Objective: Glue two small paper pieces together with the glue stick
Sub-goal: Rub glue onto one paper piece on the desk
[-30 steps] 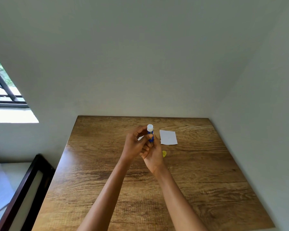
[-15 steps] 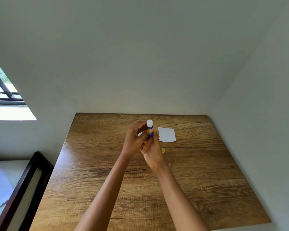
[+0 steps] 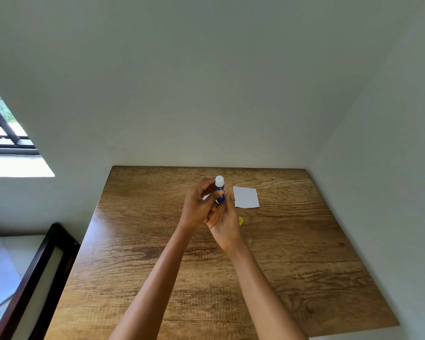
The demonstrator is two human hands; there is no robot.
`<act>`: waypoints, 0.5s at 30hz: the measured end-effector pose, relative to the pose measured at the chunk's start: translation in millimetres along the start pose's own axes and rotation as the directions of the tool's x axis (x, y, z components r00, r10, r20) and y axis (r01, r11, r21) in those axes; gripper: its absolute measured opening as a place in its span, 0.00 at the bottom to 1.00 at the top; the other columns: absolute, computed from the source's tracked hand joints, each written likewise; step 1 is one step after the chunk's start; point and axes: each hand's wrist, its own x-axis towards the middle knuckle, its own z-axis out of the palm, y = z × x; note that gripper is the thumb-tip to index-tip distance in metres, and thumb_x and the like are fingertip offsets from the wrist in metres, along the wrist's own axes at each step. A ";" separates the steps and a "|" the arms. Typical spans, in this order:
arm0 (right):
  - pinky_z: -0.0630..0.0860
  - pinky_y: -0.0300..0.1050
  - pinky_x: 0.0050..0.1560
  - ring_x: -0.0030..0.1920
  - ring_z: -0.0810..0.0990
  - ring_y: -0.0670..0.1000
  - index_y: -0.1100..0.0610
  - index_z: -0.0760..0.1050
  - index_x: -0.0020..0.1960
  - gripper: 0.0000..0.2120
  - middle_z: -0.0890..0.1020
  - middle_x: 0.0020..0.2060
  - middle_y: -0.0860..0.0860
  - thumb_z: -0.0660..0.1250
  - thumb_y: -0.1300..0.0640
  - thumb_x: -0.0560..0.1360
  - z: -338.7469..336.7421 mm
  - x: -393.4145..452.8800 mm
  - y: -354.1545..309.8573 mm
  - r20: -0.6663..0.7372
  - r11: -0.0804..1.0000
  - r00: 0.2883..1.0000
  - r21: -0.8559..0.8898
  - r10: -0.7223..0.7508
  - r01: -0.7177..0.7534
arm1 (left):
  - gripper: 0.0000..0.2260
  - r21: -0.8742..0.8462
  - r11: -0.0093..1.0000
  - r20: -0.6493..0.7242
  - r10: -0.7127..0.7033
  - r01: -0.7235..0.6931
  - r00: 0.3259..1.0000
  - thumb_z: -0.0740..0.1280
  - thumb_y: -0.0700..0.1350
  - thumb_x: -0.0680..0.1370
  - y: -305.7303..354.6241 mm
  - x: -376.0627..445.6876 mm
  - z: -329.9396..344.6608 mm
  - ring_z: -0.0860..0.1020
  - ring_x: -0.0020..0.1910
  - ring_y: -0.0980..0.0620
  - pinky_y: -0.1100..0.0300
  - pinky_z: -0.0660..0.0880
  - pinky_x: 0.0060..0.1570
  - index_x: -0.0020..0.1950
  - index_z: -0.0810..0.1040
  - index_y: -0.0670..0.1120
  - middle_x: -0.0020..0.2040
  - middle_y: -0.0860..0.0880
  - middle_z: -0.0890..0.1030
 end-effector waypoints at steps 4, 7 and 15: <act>0.76 0.35 0.41 0.45 0.81 0.43 0.50 0.81 0.54 0.23 0.84 0.44 0.48 0.48 0.44 0.81 1.6 -4.0 -3.3 0.019 1.000 1.000 0.014 0.018 -0.018 | 0.09 -0.030 1.000 -0.003 -0.004 0.004 1.000 0.67 0.34 0.74 -2.1 -1.7 0.8 0.78 0.34 0.55 0.69 0.74 0.32 0.53 0.78 0.41 0.42 0.46 0.80; 0.76 0.35 0.39 0.40 0.81 0.42 0.50 0.81 0.53 0.23 0.84 0.39 0.47 0.48 0.44 0.81 2.0 -4.8 -4.9 0.047 0.998 0.999 0.063 0.016 -0.019 | 0.08 -0.061 0.998 -0.002 -0.027 0.027 1.000 0.67 0.35 0.74 -5.2 0.4 2.7 0.78 0.31 0.58 0.70 0.73 0.30 0.52 0.79 0.42 0.40 0.48 0.79; 0.77 0.36 0.36 0.31 0.76 0.44 0.57 0.76 0.48 0.13 0.79 0.31 0.49 0.64 0.47 0.74 -14.7 10.7 -11.2 -0.052 0.960 0.994 0.259 -0.096 0.106 | 0.20 0.014 0.997 0.044 -0.080 0.080 0.996 0.72 0.38 0.71 -39.9 12.2 0.4 0.77 0.59 0.55 0.65 0.73 0.57 0.62 0.75 0.48 0.59 0.50 0.78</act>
